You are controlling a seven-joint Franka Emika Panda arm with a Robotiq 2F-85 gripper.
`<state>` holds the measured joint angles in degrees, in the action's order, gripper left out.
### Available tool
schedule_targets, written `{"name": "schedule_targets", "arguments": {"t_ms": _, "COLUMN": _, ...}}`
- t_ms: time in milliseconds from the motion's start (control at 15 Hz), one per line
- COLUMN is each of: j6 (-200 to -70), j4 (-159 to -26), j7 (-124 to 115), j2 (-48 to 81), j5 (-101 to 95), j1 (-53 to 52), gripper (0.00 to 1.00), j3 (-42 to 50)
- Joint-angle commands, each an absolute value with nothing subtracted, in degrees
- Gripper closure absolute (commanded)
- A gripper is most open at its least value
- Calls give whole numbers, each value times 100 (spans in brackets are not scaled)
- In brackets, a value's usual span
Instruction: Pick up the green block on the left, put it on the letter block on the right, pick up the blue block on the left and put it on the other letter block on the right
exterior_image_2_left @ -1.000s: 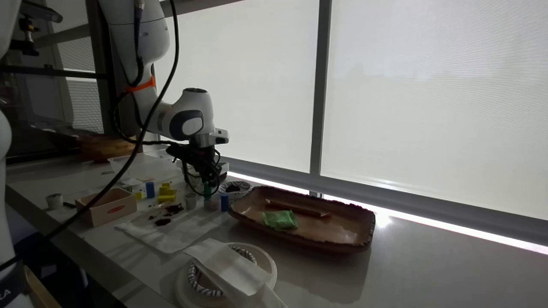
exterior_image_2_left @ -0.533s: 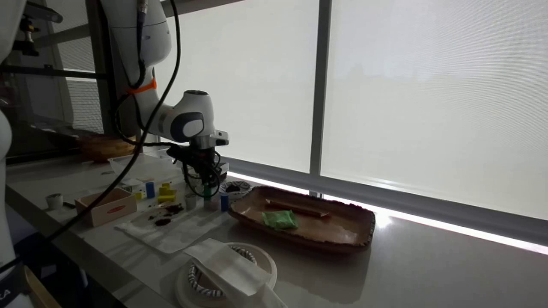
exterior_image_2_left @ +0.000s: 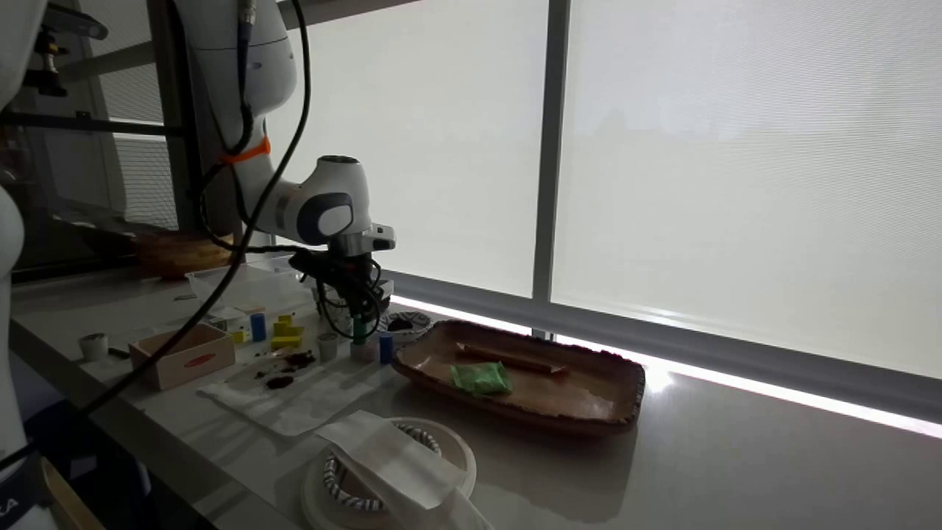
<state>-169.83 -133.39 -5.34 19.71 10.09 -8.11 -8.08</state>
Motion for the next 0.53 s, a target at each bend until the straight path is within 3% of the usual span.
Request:
{"name": "schedule_targets", "arguments": {"t_ms": 0, "j6": -17065, "j4": -13291, "j7": -768, "j2": 2062, "j5": 847, "j1": -933, "gripper": 92, "j3": -699}}
{"name": "schedule_targets", "arguments": {"t_ms": 133, "j6": -17042, "j4": -13279, "j7": -775, "j2": 2066, "j5": 826, "j1": -951, "gripper": 92, "j3": -686}}
{"name": "schedule_targets", "arguments": {"t_ms": 200, "j6": -17031, "j4": -13275, "j7": -757, "j2": 2066, "j5": 827, "j1": -945, "gripper": 42, "j3": -701}}
{"name": "schedule_targets", "arguments": {"t_ms": 267, "j6": -17030, "j4": -13277, "j7": -756, "j2": 2059, "j5": 834, "j1": -945, "gripper": 41, "j3": -708}}
{"name": "schedule_targets", "arguments": {"t_ms": 467, "j6": -16950, "j4": -13389, "j7": -1018, "j2": 1879, "j5": 601, "j1": -1196, "gripper": 20, "j3": -420}}
